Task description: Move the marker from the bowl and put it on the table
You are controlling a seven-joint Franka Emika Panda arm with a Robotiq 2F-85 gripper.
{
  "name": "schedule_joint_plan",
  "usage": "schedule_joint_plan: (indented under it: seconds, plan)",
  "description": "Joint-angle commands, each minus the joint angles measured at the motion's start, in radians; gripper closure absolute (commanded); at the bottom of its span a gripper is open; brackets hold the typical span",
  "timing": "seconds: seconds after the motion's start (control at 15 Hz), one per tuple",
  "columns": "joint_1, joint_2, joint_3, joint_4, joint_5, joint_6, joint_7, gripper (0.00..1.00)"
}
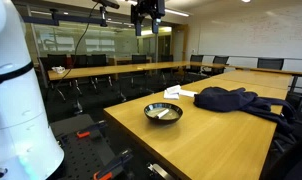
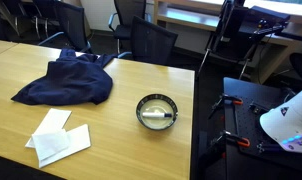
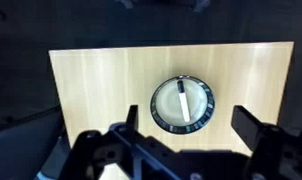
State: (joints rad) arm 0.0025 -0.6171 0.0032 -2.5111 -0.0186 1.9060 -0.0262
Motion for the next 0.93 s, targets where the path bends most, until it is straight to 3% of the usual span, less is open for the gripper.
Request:
schedule_joint_plan:
  seconds: [0.0,0.6,0.87]
  plan:
    - [0.002,0.000,-0.002,0.002,-0.001,-0.003,0.001,0.00]
    - [0.002,0.000,-0.002,0.002,-0.001,-0.003,0.001,0.00]
    - [0.055,0.155,-0.003,0.002,-0.043,0.223,-0.162,0.00]
